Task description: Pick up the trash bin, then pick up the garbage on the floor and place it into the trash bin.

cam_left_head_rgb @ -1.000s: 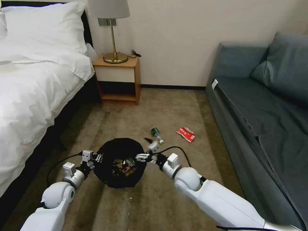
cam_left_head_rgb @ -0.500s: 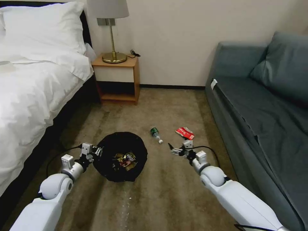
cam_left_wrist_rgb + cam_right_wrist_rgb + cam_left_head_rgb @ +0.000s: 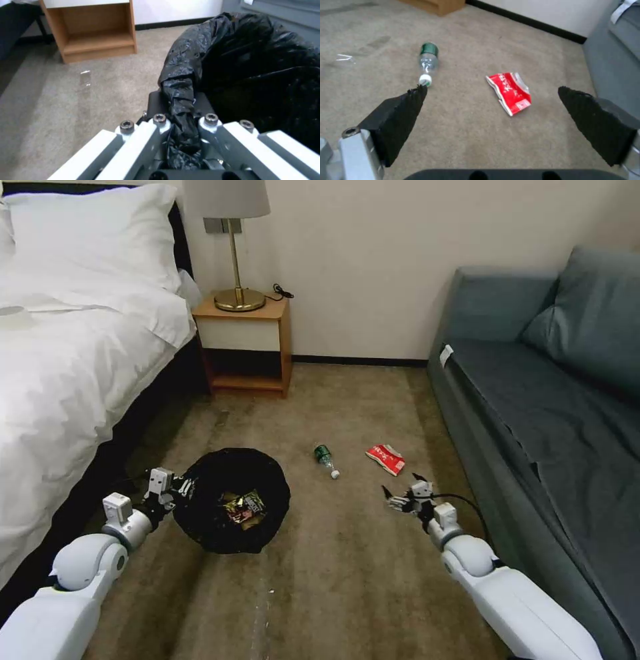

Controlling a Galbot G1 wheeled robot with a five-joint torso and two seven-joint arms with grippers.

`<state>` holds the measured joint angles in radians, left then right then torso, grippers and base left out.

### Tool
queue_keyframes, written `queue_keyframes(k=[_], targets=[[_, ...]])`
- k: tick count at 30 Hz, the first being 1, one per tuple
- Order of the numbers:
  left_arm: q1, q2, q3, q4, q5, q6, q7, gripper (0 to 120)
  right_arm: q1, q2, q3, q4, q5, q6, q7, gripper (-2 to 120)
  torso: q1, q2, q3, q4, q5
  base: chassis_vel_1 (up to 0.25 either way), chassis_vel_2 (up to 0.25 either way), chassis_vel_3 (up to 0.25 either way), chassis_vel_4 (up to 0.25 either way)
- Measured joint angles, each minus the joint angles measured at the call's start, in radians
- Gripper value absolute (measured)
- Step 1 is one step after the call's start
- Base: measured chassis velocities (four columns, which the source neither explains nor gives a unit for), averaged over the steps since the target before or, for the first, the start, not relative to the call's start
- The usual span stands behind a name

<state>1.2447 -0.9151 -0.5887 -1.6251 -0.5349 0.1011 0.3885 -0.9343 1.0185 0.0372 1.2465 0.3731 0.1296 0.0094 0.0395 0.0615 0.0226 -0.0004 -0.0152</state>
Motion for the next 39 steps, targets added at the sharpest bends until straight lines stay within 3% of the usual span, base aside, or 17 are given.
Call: queue_keyframes(k=[15,39], targets=[[0.136,0.007,-0.119,-0.061,0.015,-0.011,0.017,4,-0.047,0.016,0.054,-0.008,-0.054,0.020,-0.020,100,0.000,0.000,0.000,0.0003,-0.0002,0.000,0.000,0.000,0.000],[0.187,0.010,-0.162,-0.072,0.030,-0.020,0.045,4,-0.079,0.012,0.069,0.011,-0.080,0.026,-0.019,100,0.000,0.000,0.000,0.0000,-0.0001,0.000,0.000,0.000,0.000]])
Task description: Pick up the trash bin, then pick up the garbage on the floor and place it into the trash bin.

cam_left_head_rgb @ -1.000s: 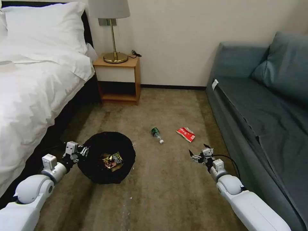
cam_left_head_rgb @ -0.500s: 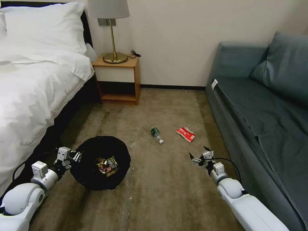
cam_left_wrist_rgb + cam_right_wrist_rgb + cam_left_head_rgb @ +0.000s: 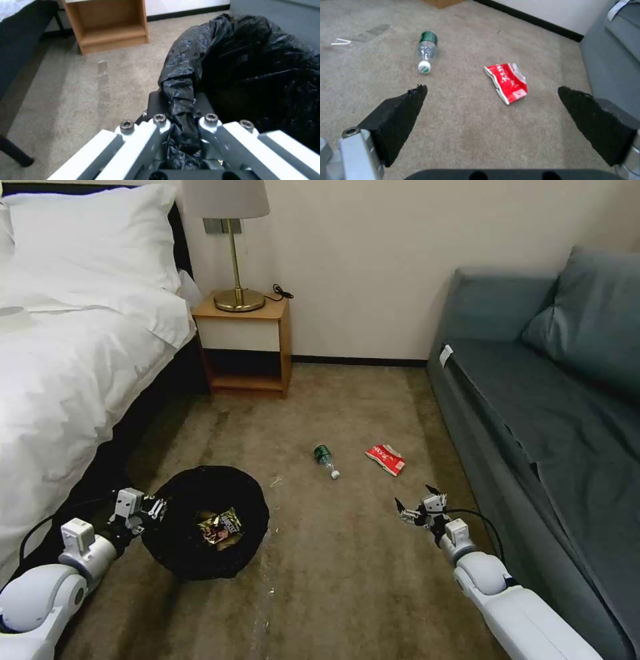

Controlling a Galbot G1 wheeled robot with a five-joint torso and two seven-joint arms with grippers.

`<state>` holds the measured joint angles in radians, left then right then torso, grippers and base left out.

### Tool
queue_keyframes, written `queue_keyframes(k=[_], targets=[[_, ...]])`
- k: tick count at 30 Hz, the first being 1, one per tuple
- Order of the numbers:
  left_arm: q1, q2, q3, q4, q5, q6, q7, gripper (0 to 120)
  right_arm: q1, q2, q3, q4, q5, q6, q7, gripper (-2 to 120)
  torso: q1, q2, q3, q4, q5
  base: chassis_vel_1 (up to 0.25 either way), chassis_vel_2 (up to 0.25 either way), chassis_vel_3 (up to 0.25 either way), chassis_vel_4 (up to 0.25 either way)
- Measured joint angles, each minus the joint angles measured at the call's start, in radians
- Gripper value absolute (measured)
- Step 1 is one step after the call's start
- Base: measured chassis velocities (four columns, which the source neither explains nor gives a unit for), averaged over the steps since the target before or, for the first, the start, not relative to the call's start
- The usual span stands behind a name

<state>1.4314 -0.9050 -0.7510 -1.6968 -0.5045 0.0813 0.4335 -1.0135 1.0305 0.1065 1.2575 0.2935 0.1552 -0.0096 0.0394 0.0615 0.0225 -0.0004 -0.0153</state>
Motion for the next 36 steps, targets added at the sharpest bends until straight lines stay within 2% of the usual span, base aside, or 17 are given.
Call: queue_keyframes(k=[27,36], targets=[[-0.004,0.033,-0.022,0.006,-0.006,-0.002,0.007,4,-0.006,0.001,-0.004,-0.008,-0.016,0.006,0.006,100,0.000,0.000,0.000,0.0001,0.0000,0.000,0.000,0.000,0.000],[-0.006,0.034,-0.029,0.013,-0.009,-0.001,0.008,4,0.004,0.010,-0.014,-0.027,-0.021,0.012,0.006,100,0.000,0.000,0.000,0.0001,0.0000,-0.092,0.082,0.092,-0.084]])
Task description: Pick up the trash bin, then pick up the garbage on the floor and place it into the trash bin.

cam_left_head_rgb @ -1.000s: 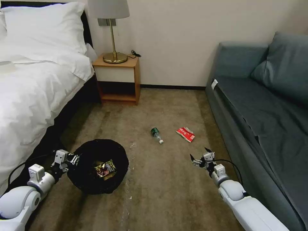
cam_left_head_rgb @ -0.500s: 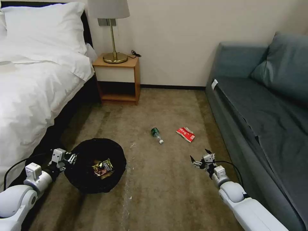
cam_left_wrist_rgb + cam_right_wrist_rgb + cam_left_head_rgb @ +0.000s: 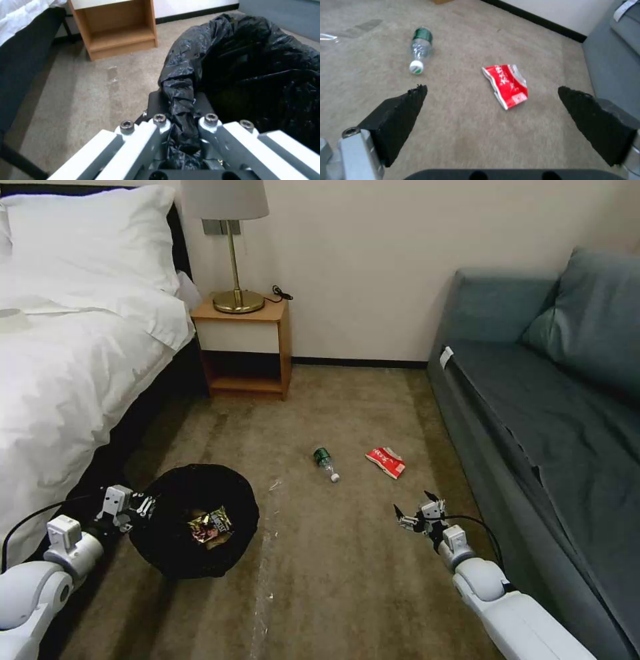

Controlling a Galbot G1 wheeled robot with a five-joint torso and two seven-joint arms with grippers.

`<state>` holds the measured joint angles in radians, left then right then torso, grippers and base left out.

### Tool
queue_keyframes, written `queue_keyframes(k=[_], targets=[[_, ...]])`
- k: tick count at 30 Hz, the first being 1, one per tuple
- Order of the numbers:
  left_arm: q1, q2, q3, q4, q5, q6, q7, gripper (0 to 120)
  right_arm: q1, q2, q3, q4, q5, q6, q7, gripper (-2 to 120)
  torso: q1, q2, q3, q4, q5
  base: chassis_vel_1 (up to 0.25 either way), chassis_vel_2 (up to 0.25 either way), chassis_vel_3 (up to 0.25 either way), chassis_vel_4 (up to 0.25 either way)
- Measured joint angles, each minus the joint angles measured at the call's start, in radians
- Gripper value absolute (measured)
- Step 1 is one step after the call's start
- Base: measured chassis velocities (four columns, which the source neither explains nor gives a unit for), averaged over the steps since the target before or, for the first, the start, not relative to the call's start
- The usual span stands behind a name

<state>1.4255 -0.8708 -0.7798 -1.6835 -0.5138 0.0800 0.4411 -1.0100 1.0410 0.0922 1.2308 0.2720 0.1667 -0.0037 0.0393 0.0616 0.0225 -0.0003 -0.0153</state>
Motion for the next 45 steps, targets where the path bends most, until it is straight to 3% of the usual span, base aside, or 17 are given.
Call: queue_keyframes(k=[15,45], targets=[[-0.016,0.020,-0.010,0.001,-0.023,0.006,-0.002,4,0.005,0.015,-0.010,-0.021,-0.014,0.008,0.001,100,0.000,0.000,0.000,0.0000,0.0000,-0.173,0.176,0.165,-0.178],[-0.012,-0.023,-0.008,0.015,-0.004,0.001,0.005,4,0.003,0.023,-0.029,-0.037,-0.040,0.031,-0.003,100,0.000,0.000,0.000,0.0000,0.0000,-0.162,0.162,0.161,-0.165]])
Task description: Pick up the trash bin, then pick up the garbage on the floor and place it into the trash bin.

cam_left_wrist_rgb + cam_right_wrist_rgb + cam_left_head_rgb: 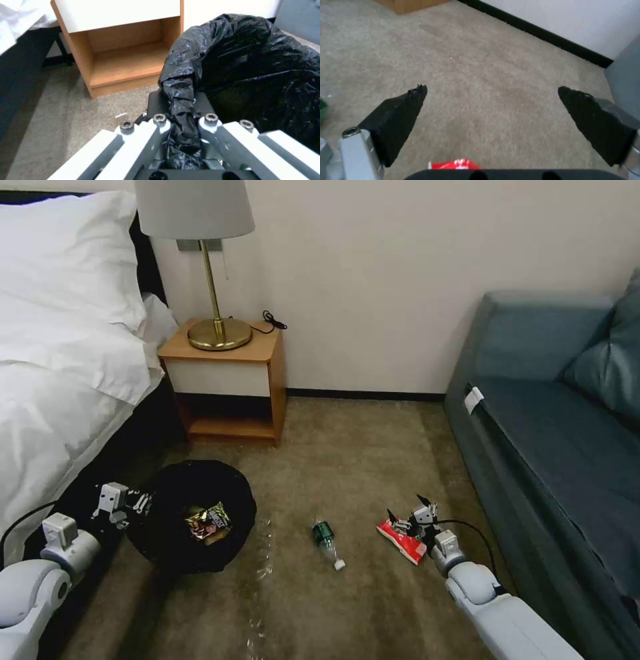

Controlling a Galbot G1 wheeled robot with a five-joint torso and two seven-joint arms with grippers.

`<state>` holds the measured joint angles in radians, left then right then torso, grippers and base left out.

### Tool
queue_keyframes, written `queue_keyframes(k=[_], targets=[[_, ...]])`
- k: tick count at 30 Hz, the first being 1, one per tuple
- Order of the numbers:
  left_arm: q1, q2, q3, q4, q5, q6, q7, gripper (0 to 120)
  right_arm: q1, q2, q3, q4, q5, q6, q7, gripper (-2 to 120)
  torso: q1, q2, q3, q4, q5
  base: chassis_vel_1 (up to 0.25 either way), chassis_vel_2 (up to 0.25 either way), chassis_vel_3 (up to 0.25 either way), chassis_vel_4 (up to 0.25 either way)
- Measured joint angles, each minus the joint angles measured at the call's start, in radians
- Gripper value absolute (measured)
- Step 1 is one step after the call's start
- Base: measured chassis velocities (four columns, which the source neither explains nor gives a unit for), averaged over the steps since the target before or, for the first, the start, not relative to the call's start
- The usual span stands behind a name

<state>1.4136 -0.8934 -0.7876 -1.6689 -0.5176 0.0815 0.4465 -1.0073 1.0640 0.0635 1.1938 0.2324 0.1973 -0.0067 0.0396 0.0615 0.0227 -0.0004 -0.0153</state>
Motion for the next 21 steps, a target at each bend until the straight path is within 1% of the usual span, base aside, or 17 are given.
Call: queue_keyframes(k=[3,9,11,14,16,17,18,19,20,21], targets=[[0.002,-0.005,0.001,0.001,0.002,-0.001,0.005,4,0.002,-0.010,-0.016,0.000,-0.002,-0.003,0.000,100,0.000,0.000,0.000,0.0000,0.0000,-0.043,0.057,0.059,-0.064],[-0.001,-0.011,0.003,0.006,0.004,-0.002,0.011,4,0.003,-0.042,-0.057,-0.008,-0.001,-0.028,-0.001,100,0.000,0.000,0.000,0.0001,0.0001,0.000,0.000,0.000,0.000],[-0.003,-0.016,0.004,0.012,0.005,-0.003,0.014,4,0.012,-0.056,-0.078,-0.023,0.010,-0.046,-0.021,100,0.000,0.000,0.000,-0.0002,0.0000,0.000,0.000,0.000,0.000],[-0.004,-0.019,0.004,0.018,0.008,-0.004,0.016,4,0.020,-0.062,-0.090,-0.033,0.017,-0.055,-0.040,100,0.000,0.000,0.000,-0.0002,-0.0001,0.000,0.000,0.000,0.000],[-0.003,-0.022,0.001,0.023,0.013,-0.006,0.021,4,0.035,-0.071,-0.111,-0.055,0.028,-0.063,-0.073,100,0.000,0.000,0.000,0.0000,0.0000,0.000,0.000,0.000,0.000],[-0.002,-0.026,-0.002,0.026,0.015,-0.008,0.024,4,0.046,-0.076,-0.124,-0.075,0.033,-0.066,-0.106,100,0.000,0.000,0.000,0.0001,0.0000,0.000,0.000,0.000,0.000],[-0.002,-0.026,-0.002,0.026,0.015,-0.008,0.024,4,0.046,-0.076,-0.124,-0.075,0.033,-0.066,-0.106,100,0.000,0.000,0.000,0.0001,0.0000,0.000,0.000,0.000,0.000],[-0.003,-0.035,-0.005,0.032,0.016,-0.018,0.030,4,0.066,-0.078,-0.131,-0.112,0.037,-0.072,-0.171,100,0.000,0.000,0.000,0.0001,0.0004,0.000,0.000,0.000,0.000],[-0.012,-0.048,-0.007,0.039,0.015,-0.033,0.035,4,0.081,-0.075,-0.135,-0.136,0.043,-0.078,-0.208,100,0.000,0.000,0.000,0.0002,-0.0001,0.000,0.000,0.000,0.000],[-0.012,-0.048,-0.007,0.039,0.015,-0.033,0.035,4,0.081,-0.075,-0.135,-0.136,0.043,-0.078,-0.208,100,0.000,0.000,0.000,0.0002,-0.0001,0.000,0.000,0.000,0.000]])
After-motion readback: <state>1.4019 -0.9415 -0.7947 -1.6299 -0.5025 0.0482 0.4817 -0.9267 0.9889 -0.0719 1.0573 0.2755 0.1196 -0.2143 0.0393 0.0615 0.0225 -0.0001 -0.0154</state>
